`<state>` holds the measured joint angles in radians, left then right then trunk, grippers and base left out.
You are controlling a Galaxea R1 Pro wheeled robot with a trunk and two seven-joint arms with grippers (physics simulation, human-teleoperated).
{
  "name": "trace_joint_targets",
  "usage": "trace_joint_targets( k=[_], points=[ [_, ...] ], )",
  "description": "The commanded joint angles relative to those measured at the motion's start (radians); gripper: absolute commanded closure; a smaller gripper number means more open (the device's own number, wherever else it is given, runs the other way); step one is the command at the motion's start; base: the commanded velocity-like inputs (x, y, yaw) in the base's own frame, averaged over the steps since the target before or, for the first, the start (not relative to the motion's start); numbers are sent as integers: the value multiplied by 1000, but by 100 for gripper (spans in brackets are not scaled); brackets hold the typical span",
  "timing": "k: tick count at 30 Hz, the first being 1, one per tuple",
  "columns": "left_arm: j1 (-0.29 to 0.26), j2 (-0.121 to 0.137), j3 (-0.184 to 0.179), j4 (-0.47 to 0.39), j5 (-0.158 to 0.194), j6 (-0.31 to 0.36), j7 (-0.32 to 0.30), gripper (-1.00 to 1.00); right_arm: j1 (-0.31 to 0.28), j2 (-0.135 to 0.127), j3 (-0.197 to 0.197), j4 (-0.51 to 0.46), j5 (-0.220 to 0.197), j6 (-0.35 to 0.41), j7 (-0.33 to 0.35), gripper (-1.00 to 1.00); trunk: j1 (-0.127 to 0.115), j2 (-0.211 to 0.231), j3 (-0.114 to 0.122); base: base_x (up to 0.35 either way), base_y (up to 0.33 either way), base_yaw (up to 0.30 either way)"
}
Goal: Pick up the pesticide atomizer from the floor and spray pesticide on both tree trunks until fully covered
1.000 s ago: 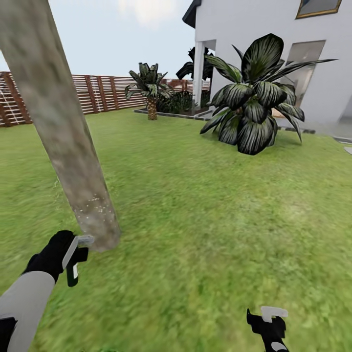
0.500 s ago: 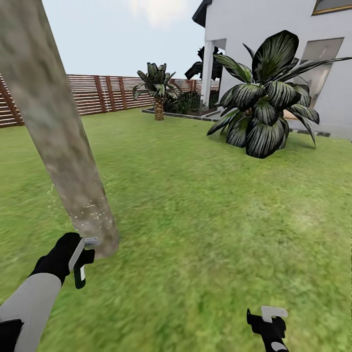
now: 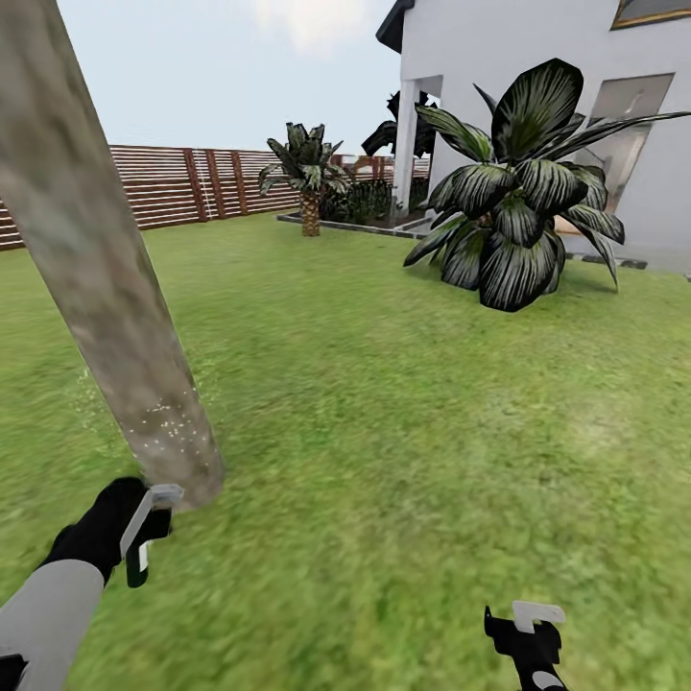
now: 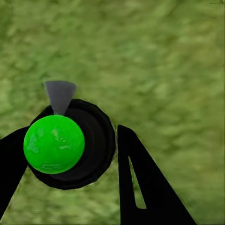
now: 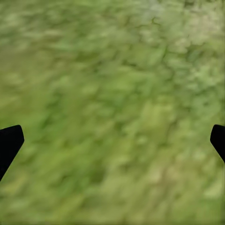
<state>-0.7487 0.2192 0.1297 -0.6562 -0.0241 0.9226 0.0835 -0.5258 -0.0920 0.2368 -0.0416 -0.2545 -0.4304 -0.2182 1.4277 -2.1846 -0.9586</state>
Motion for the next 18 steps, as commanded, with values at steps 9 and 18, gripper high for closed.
trace_joint_targets(
  k=[9,18],
  points=[
    [23,13,1,-1,12,-45,-6,100,0,0,9,0,-9,-2,-3,-100,0,0,-1,-174,0,0],
    [186,24,-55,-3,-55,-447,-366,100,0,-1,25,0,51,0,-1,-100,0,0,-1,-335,0,0]
  ],
)
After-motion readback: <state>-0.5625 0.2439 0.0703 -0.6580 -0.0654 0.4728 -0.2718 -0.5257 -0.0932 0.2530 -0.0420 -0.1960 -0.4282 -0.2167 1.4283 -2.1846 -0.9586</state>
